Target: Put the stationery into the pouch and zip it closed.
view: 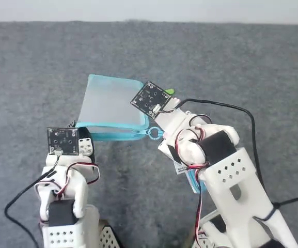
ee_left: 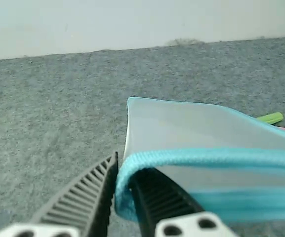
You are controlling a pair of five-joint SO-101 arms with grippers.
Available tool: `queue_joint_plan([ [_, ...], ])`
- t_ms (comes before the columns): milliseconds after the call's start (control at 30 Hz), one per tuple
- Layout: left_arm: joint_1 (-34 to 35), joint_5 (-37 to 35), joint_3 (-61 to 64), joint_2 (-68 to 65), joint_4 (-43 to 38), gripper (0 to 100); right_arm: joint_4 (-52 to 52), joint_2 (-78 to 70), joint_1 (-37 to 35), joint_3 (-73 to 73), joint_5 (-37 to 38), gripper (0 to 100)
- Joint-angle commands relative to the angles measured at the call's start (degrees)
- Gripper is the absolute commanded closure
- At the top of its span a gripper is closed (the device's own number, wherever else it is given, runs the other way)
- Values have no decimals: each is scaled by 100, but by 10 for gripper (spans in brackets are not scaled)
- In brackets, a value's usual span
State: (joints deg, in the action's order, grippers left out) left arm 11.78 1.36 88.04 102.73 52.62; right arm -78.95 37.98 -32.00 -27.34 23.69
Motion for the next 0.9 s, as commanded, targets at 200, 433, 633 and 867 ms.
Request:
queue_joint_plan([
  [200,167,0,-268,141,-26,989,-66,31,268,35,62,984],
  [433,202,79,92,132,-554,989,-576,101,259,62,53,708],
  [633,211,70,92,132,-545,989,-1103,110,321,79,70,645],
  [867,422,53,75,132,-563,989,-1270,-48,1930,35,826,697],
])
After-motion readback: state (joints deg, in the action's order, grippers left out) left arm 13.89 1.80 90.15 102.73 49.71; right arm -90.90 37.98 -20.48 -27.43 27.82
